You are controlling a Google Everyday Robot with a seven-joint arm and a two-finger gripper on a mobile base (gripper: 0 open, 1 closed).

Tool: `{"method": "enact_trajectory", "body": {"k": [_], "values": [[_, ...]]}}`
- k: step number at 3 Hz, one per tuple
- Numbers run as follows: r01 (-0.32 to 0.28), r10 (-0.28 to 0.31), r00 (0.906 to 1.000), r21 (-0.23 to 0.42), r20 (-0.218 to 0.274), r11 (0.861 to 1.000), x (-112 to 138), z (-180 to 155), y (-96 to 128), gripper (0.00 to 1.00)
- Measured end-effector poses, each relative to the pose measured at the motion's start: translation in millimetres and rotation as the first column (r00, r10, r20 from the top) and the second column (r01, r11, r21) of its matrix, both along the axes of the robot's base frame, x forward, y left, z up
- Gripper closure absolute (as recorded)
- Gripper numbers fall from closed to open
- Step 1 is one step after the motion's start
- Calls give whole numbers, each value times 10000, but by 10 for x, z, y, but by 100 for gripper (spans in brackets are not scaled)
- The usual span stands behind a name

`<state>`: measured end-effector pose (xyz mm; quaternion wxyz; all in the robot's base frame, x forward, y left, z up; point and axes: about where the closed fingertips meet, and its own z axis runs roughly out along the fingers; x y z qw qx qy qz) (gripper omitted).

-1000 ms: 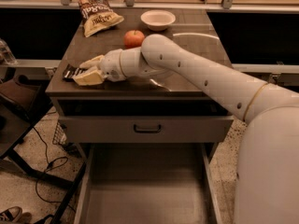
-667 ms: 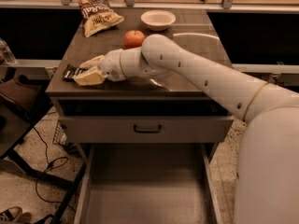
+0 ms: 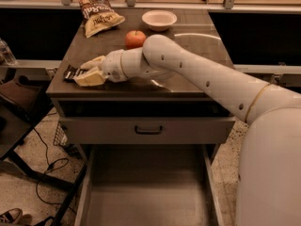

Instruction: Place rxbar chocolate into middle drawer

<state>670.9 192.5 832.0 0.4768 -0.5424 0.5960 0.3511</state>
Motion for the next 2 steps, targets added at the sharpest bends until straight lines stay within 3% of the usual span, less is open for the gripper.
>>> {"method": "enact_trajectory", "body": {"k": [2], "values": [[-1, 1, 10000, -1, 0, 10000, 0, 1, 1, 100]]}}
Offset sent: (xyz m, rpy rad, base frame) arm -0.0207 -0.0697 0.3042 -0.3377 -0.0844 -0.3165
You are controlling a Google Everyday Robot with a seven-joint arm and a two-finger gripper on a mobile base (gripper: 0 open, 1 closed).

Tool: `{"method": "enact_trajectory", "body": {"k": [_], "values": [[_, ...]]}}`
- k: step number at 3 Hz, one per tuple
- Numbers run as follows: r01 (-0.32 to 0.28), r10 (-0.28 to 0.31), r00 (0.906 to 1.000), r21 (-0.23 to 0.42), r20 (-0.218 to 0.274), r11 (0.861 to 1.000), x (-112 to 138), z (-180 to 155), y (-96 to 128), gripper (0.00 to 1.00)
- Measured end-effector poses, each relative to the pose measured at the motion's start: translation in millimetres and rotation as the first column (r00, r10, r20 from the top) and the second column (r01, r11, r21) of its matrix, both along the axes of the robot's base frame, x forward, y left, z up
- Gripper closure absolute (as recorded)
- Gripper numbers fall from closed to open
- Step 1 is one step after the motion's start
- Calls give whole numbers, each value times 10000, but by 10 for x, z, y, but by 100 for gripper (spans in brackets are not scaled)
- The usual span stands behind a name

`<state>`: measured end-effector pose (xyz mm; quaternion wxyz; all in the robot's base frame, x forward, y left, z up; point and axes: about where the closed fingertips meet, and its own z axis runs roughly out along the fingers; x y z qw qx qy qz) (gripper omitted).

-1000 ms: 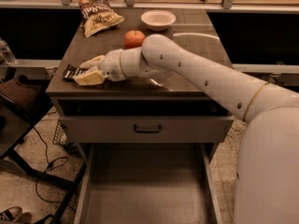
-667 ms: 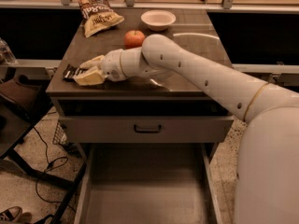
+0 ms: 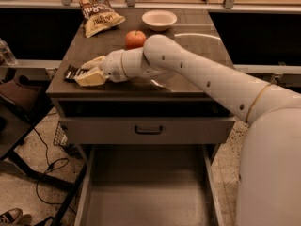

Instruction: Place rxbar chocolate into middle drawer

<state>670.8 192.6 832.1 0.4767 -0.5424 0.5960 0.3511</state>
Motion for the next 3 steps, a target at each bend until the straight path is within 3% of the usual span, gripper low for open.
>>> {"method": "enact_trajectory", "body": {"k": [3], "values": [[0, 0, 10000, -5, 2, 10000, 0, 1, 0, 100]]}}
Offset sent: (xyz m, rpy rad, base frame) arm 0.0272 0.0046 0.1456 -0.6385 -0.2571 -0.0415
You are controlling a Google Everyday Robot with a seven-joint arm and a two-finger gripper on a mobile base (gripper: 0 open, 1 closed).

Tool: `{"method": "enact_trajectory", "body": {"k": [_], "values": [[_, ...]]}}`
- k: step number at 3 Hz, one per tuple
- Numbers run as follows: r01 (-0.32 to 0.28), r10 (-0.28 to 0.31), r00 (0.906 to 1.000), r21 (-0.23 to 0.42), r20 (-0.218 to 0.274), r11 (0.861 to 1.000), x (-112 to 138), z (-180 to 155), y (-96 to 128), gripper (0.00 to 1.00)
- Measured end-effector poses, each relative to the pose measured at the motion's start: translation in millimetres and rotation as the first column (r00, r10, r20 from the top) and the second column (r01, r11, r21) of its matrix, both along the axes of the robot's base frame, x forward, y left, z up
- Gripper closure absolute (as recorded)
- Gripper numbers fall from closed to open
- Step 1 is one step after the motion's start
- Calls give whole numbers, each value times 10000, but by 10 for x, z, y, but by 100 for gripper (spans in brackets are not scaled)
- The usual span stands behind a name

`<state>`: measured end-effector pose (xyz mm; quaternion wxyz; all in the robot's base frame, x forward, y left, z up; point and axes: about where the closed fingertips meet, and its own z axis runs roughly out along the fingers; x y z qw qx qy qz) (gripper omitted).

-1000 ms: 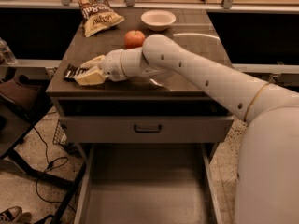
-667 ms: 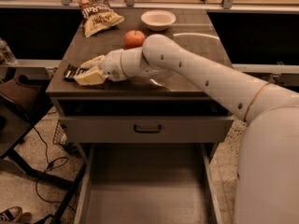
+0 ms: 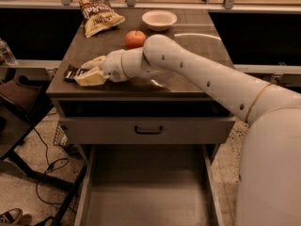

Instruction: Place rxbar chocolate into middle drawer

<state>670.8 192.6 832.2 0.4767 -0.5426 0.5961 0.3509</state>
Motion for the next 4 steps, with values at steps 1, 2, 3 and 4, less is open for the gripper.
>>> {"method": "enact_trajectory", "body": {"k": [1, 2, 3, 4], "values": [[-2, 2, 10000, 0, 0, 10000, 0, 0, 1, 100], [-3, 3, 10000, 1, -3, 10000, -1, -1, 1, 100], [-2, 2, 10000, 0, -2, 10000, -1, -1, 1, 100], [-2, 2, 10000, -2, -1, 10000, -1, 0, 1, 100]]}}
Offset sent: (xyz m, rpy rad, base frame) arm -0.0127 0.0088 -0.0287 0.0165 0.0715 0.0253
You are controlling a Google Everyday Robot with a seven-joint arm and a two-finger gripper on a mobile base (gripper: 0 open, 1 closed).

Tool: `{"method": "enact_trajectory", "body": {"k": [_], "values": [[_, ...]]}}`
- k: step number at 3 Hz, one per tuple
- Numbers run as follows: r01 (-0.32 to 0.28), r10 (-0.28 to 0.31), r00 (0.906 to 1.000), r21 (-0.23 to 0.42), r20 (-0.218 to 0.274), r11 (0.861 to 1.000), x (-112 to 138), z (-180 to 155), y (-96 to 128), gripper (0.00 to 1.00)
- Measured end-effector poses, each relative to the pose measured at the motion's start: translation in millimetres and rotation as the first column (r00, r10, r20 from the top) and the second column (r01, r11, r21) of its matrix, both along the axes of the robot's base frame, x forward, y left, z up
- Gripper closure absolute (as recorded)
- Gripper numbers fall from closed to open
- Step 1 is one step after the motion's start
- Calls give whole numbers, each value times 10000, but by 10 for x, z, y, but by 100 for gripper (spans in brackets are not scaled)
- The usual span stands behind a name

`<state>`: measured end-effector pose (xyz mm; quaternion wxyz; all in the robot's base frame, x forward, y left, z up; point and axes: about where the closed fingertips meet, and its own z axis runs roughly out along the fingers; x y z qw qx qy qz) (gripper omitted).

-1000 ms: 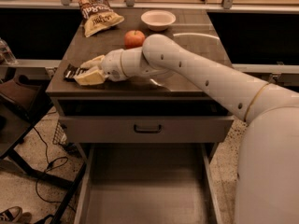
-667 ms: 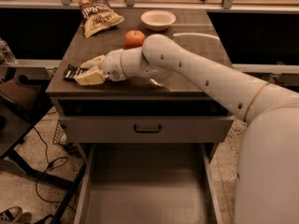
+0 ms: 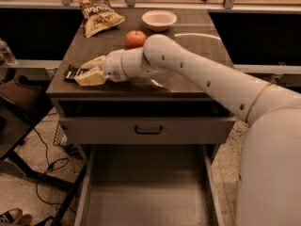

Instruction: Place rxbar chocolate into middle drawer

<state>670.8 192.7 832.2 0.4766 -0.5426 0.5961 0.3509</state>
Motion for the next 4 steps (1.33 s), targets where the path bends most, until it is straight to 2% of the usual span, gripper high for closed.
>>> {"method": "enact_trajectory", "body": {"k": [1, 2, 3, 4], "values": [[1, -1, 10000, -1, 1, 10000, 0, 1, 0, 100], [1, -1, 10000, -2, 2, 10000, 0, 1, -1, 83], [-2, 2, 10000, -1, 1, 10000, -1, 1, 1, 51], [-2, 2, 10000, -1, 1, 10000, -1, 1, 1, 28]]}}
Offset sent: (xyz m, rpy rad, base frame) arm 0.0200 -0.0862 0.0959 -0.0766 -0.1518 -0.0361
